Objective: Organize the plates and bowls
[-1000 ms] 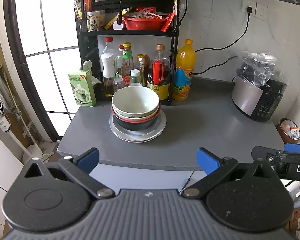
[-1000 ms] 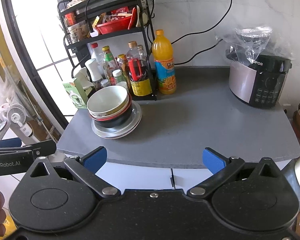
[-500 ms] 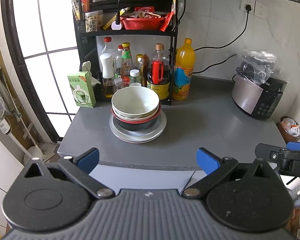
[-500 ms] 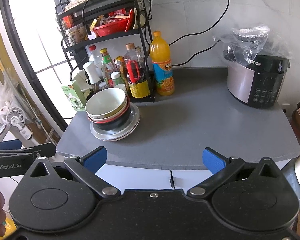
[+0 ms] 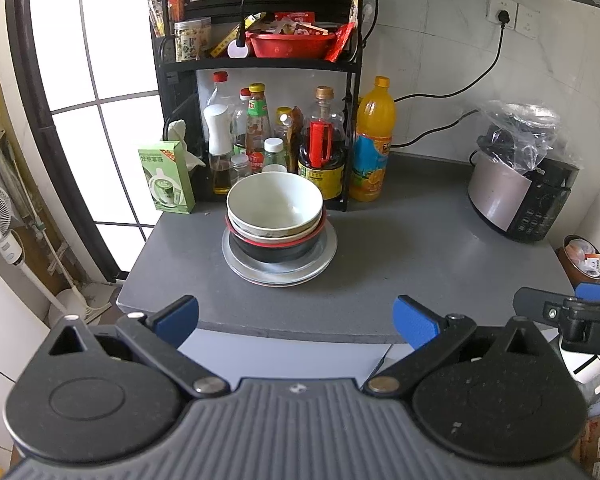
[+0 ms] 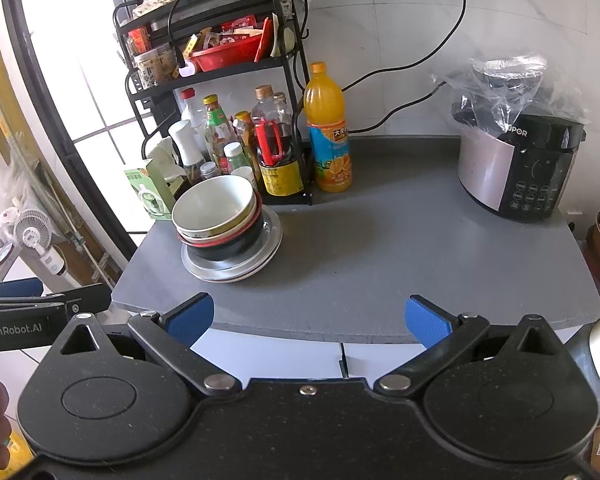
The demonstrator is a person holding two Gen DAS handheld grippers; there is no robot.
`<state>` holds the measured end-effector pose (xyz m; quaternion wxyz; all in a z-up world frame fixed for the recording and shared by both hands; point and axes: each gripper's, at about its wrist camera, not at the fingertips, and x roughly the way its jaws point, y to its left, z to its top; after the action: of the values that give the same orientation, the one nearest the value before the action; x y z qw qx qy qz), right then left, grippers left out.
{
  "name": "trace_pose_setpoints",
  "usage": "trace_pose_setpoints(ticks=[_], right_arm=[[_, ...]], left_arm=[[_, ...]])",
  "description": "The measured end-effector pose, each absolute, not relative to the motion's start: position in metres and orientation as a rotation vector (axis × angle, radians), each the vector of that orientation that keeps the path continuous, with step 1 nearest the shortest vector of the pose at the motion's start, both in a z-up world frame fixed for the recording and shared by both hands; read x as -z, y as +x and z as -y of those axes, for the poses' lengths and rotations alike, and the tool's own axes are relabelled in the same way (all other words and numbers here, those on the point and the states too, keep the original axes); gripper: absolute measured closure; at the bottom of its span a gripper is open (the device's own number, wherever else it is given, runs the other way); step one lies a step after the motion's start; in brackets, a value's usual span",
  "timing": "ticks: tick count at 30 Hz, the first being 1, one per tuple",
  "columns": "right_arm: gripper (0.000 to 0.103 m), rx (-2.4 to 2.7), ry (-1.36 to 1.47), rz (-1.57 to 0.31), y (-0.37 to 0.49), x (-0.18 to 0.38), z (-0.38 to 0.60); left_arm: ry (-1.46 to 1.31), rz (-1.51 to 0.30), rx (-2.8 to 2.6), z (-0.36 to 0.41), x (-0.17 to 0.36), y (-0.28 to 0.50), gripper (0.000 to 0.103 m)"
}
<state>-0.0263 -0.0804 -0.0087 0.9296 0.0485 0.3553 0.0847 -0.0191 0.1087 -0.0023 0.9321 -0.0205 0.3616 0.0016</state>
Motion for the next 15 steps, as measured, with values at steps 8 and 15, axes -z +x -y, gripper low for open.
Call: trace_pose_setpoints(ticks=[8,15], right_arm=[[0.000,-0.167,0.100,-0.733,-0.0242,0.0107,0.0813],[0.000,-0.161,0.092,-0.729,-0.0242,0.0118,0.0811]], left_arm=[[-0.048,-0.752,-0.011,-0.1099,0.0042,-0.0162,0.001],[-0.048,-0.755,-0.007,-0.1103,0.0058,-0.0148,0.001]])
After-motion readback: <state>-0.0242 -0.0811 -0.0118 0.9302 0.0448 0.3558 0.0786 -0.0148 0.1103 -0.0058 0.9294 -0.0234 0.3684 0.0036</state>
